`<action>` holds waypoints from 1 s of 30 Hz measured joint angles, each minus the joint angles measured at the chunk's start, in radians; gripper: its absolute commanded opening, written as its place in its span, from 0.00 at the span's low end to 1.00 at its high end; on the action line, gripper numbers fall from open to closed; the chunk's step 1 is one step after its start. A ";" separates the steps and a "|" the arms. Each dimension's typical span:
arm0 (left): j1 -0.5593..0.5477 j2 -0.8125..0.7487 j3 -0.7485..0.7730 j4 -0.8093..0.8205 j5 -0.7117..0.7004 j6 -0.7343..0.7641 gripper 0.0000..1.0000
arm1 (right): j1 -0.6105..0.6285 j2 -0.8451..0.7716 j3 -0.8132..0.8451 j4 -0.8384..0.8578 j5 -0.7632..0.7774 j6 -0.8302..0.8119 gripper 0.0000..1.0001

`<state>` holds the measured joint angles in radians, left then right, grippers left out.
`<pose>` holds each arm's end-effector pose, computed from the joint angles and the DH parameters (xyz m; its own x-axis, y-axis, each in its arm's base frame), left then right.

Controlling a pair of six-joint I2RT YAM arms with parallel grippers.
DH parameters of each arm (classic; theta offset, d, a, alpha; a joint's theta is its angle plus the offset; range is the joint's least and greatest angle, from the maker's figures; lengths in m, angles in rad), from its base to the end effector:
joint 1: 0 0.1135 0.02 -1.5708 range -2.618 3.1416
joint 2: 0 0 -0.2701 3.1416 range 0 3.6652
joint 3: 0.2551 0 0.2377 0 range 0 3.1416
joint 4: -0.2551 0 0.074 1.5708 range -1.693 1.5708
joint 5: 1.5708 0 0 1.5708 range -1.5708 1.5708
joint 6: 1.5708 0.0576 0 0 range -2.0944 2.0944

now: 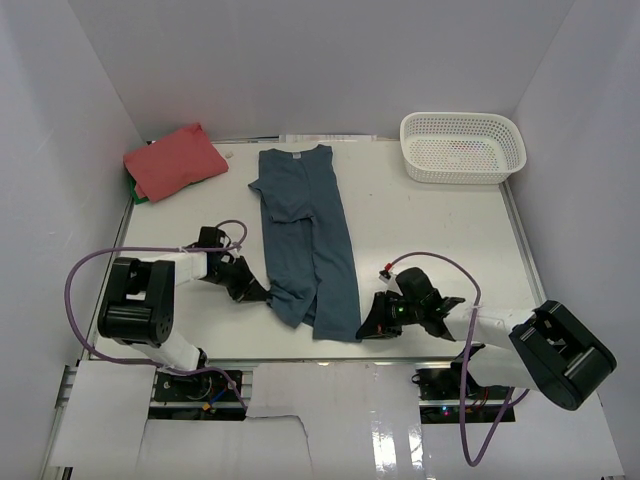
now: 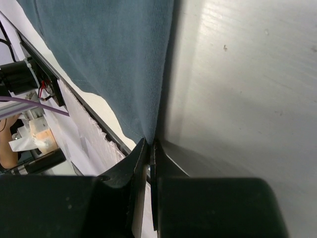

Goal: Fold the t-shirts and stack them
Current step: Grab the bottom of the folded rectangular tshirt with both arms

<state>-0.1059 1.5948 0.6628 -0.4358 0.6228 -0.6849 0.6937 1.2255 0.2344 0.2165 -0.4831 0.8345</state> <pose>0.2313 -0.0584 0.1163 -0.8826 -0.4229 0.2053 -0.4591 0.6814 -0.5700 0.1321 0.1447 0.1206 -0.9698 0.0469 -0.2392 -0.1532 0.6461 0.7478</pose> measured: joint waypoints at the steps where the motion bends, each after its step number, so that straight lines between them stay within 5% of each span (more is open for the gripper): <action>1: 0.003 -0.016 -0.016 0.009 0.001 0.000 0.00 | 0.002 0.002 0.007 -0.007 0.003 -0.001 0.08; 13: -0.091 -0.364 -0.121 -0.133 -0.113 -0.065 0.00 | 0.003 0.012 0.157 -0.166 0.001 -0.066 0.08; 30: -0.257 -0.562 -0.192 -0.258 -0.118 -0.228 0.00 | 0.008 -0.048 0.208 -0.368 -0.019 -0.129 0.08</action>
<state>-0.3630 1.0325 0.4713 -0.6937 0.5045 -0.9131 0.7017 1.1778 0.4427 -0.1516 -0.5018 0.7059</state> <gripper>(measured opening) 0.017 0.084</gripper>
